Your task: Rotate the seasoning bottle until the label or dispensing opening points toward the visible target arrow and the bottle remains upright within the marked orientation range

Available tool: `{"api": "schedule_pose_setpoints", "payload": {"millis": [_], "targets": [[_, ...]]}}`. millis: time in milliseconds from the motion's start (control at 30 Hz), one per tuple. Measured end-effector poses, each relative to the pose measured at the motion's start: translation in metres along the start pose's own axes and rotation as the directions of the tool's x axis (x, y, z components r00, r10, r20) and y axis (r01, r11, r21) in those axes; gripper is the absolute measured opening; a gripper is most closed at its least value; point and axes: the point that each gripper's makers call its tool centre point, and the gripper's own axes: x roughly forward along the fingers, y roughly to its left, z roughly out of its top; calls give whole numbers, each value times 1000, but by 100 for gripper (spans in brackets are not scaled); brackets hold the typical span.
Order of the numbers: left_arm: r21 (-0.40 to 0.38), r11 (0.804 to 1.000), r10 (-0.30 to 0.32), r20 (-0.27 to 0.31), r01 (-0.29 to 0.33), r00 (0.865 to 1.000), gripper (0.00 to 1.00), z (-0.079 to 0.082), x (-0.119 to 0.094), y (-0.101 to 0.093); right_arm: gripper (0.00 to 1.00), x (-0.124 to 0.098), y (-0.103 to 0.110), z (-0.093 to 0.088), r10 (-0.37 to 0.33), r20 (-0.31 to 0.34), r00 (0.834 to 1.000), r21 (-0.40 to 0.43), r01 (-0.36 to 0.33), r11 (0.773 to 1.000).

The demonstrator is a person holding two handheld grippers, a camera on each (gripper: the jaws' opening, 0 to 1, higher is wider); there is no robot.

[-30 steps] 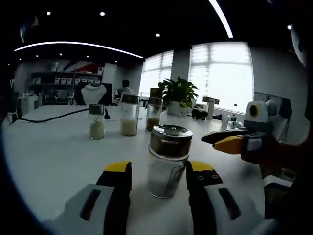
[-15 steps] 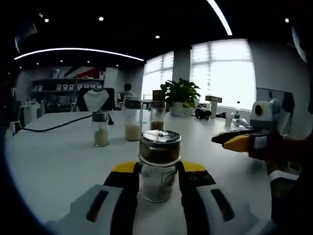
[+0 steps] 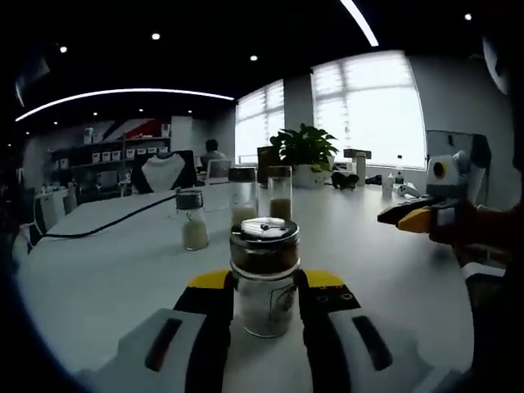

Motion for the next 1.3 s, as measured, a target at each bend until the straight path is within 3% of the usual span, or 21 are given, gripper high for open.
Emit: {"api": "schedule_pose_setpoints", "payload": {"millis": [400,633,900,1033,1300], "targets": [[18,1000,-5,-3,5,1000,33,-1,-7,9,23,-4,-12,4,-36,10,999,-9,36,999],[19,1000,17,6,-17,1000,33,-2,-6,9,24,-2,-18,6,-57,28,998,45,55,997],[4,995,102,-16,-102,995,36,-12,-10,10,24,2,-18,4,-60,19,998,68,58,996],[-76,982,169,-37,-171,985,37,-18,-12,17,24,10,-17,7,-62,16,998,68,61,996],[-105,969,224,-14,-225,974,36,-15,-13,20,27,28,-14,12,-68,16,998,47,68,997]]}}
